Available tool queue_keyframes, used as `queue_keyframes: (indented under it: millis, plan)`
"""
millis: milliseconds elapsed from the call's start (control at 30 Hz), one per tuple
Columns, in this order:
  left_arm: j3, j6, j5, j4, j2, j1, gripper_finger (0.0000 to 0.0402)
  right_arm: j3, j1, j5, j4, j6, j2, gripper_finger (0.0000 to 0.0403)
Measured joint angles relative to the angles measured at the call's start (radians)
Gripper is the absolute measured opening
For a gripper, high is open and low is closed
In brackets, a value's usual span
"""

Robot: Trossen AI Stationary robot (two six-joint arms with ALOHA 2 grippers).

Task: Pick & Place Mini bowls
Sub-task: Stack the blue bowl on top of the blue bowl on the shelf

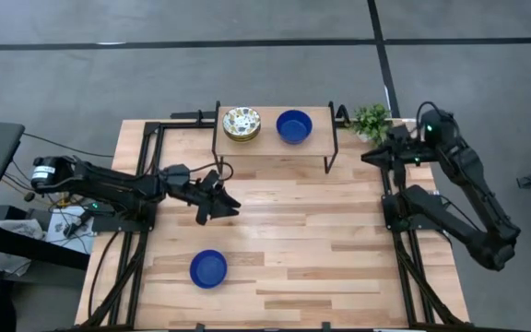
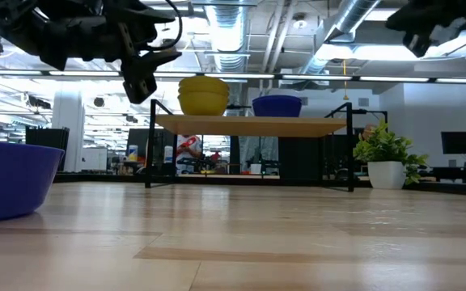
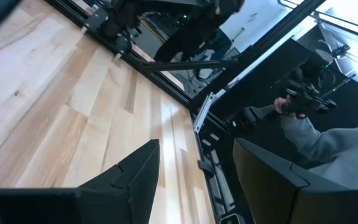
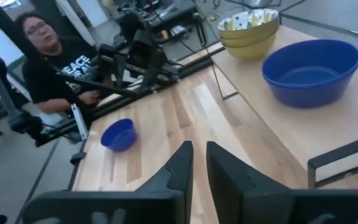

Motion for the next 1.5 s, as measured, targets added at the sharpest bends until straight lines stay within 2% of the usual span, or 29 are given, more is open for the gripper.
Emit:
queue_keyframes:
  millis: [200, 333, 467, 633, 867, 1133, 1367, 1500]
  plan:
    - [0.000, 0.000, -0.049, -0.004, 0.000, -0.029, 0.0204, 0.001, 0.128, 0.162, -0.040, 0.128, -0.157, 0.0004]
    - [0.000, -0.009, -0.073, -0.008, 0.000, -0.048, 0.0204, -0.011, 0.188, 0.272, -0.057, 0.208, -0.260, 0.0003]
    - [0.000, -0.033, -0.095, -0.011, 0.000, -0.073, 0.0204, -0.123, 0.205, 0.290, -0.022, 0.300, -0.375, 0.0002]
    - [0.000, -0.074, -0.142, -0.011, 0.000, -0.125, 0.0204, -0.281, 0.204, 0.310, 0.102, 0.422, -0.527, 0.0001]
    - [0.022, -0.110, -0.244, -0.054, 0.000, -0.229, 0.0204, -0.380, 0.206, 0.388, 0.149, 0.422, -0.515, 0.0000]
    - [0.072, -0.116, -0.342, -0.110, 0.000, -0.309, 0.0204, -0.506, 0.234, 0.420, 0.340, 0.495, -0.522, 0.0000]
    - [0.074, -0.135, -0.393, -0.125, 0.000, -0.338, 0.0204, -0.631, 0.375, 0.495, 0.552, 0.604, -0.514, 0.0000]
    - [0.074, -0.135, -0.408, -0.125, 0.000, -0.341, 0.0204, -0.658, 0.502, 0.610, 0.579, 0.626, -0.514, 0.0000]
